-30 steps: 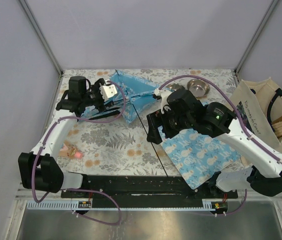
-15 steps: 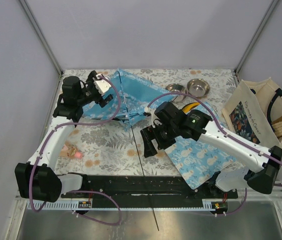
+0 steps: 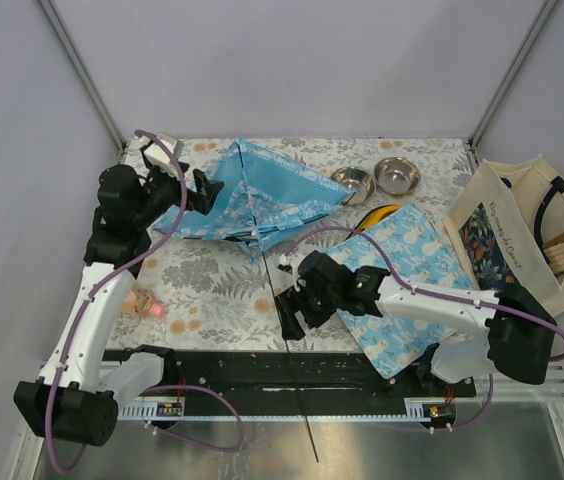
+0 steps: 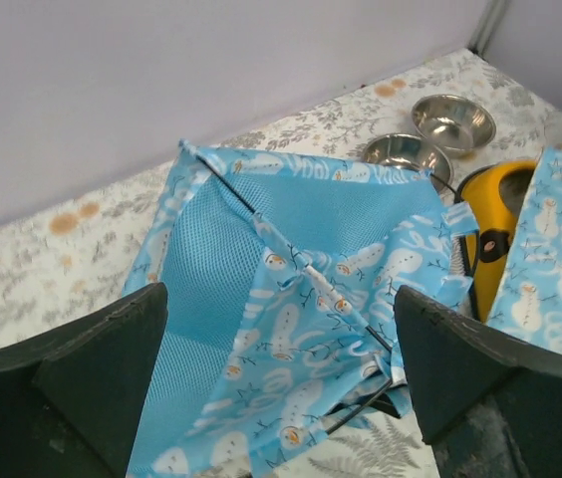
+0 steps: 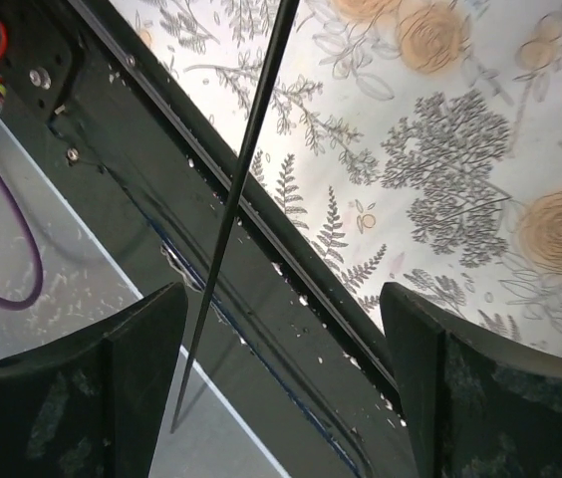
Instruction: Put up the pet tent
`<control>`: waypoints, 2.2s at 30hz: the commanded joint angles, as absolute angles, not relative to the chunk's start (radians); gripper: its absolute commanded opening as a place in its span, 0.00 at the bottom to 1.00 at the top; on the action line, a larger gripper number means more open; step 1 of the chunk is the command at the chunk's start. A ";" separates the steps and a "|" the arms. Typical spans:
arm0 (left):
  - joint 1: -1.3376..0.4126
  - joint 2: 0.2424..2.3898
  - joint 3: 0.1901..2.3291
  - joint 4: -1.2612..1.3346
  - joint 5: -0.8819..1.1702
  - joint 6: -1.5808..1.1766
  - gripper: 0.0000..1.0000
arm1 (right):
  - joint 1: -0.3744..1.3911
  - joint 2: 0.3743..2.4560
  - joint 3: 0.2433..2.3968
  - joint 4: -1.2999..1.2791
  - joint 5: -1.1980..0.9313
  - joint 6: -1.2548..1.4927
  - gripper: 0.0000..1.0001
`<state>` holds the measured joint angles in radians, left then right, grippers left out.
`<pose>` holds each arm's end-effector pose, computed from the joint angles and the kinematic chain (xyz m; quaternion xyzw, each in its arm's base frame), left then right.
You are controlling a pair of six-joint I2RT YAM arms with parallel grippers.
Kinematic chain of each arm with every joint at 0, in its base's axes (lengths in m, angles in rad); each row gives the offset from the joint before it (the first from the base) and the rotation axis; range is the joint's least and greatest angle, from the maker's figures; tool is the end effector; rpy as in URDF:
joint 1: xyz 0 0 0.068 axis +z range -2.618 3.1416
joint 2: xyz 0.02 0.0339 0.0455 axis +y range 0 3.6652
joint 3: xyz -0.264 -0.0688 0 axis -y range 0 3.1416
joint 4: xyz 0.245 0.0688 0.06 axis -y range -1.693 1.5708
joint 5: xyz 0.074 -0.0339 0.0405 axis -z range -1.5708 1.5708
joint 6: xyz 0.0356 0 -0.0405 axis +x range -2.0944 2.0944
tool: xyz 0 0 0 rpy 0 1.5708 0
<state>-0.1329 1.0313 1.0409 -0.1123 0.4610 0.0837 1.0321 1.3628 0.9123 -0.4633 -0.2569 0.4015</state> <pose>0.2300 -0.0467 0.3915 0.2303 0.7021 -0.1856 0.6478 0.1351 0.2436 0.2333 -0.3304 0.8796 0.3016 0.1616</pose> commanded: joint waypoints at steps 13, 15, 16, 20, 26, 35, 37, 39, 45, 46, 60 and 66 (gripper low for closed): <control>-0.127 0.824 0.957 -0.452 0.273 -0.391 0.99 | 1.177 1.401 0.715 -0.011 -0.143 0.589 0.49; -0.129 0.810 0.924 -0.472 0.307 -0.416 0.99 | 1.177 1.394 0.758 -0.067 -0.112 0.613 0.32; -0.129 0.796 0.908 -0.476 0.330 -0.422 0.99 | 1.177 1.393 0.787 -0.108 -0.100 0.624 0.23; -0.129 0.743 0.848 -0.482 0.411 -0.445 0.99 | 1.175 1.403 0.973 -0.323 -0.091 0.656 0.08; -0.129 0.724 0.836 -0.480 0.500 -0.528 0.99 | 1.175 1.463 1.267 -0.644 -0.049 0.745 0.01; -0.129 0.701 0.787 -0.393 0.612 -0.659 0.99 | 1.170 1.456 1.375 -0.831 0.072 0.841 0.00; -0.130 0.706 0.759 -0.361 0.621 -0.707 0.99 | 1.169 1.437 1.367 -0.839 0.103 0.853 0.00; -0.132 0.716 0.727 -0.316 0.640 -0.748 0.98 | 1.167 1.422 1.364 -0.839 0.120 0.862 0.00; -0.205 0.799 0.670 -0.149 0.655 -0.842 0.95 | 1.167 1.373 1.342 -0.851 0.251 0.957 0.00; -0.228 0.822 0.679 -0.140 0.652 -0.838 0.94 | 1.167 1.353 1.329 -0.839 0.288 0.978 0.00; -0.310 1.052 0.801 -0.043 0.592 -0.871 0.95 | 1.158 1.541 1.462 -0.678 0.385 1.023 0.00; -0.310 1.138 0.882 -0.178 0.471 -0.848 0.94 | 1.151 1.612 1.535 -0.672 0.322 1.006 0.00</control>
